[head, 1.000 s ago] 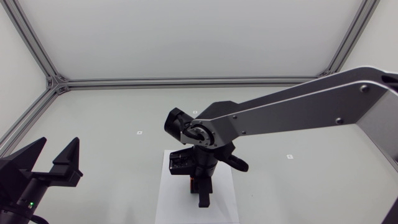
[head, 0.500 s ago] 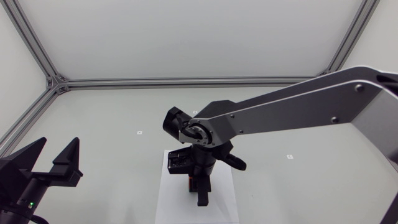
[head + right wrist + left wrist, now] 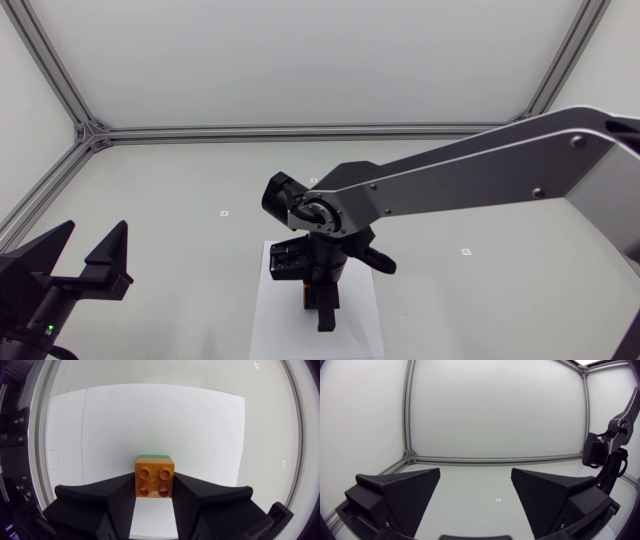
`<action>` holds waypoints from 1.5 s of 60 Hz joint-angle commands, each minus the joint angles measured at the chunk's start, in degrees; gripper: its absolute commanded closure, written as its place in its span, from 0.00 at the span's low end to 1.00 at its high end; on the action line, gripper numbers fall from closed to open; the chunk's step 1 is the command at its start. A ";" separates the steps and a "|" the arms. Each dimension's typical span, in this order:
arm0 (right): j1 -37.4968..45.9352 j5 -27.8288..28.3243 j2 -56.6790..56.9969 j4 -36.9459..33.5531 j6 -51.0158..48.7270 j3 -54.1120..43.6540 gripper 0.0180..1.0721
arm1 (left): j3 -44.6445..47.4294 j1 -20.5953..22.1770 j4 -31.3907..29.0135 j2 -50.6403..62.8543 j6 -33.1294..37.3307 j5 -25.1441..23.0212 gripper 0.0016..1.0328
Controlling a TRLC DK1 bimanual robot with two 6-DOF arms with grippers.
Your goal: Pick up the orange 2x2 brick with the right arm and stack it on top of the green 2x2 brick in the center
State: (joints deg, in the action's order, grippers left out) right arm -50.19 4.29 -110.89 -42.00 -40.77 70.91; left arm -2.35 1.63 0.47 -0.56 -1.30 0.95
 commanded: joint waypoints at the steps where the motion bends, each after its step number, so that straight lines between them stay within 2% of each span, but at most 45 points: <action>1: -0.78 0.19 0.59 -1.16 -1.41 -1.83 0.74 | 2.35 0.04 -0.65 -0.23 0.33 -0.16 0.04; 76: 0.45 0.19 0.06 -0.19 -1.41 -1.57 0.73 | 2.35 0.04 -0.65 -0.23 0.33 -0.16 0.04; 87: 0.36 0.10 0.15 0.16 -1.33 -1.57 0.40 | 2.35 0.04 -0.65 -0.23 0.33 -0.16 0.04; 90: 0.27 0.10 0.24 0.16 -1.33 -1.48 0.27 | 2.35 0.04 -0.65 -0.23 0.33 -0.16 0.04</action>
State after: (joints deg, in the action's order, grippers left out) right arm -50.13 4.45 -110.26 -41.95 -41.17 70.06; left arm -2.35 1.63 0.47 -0.56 -1.30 0.95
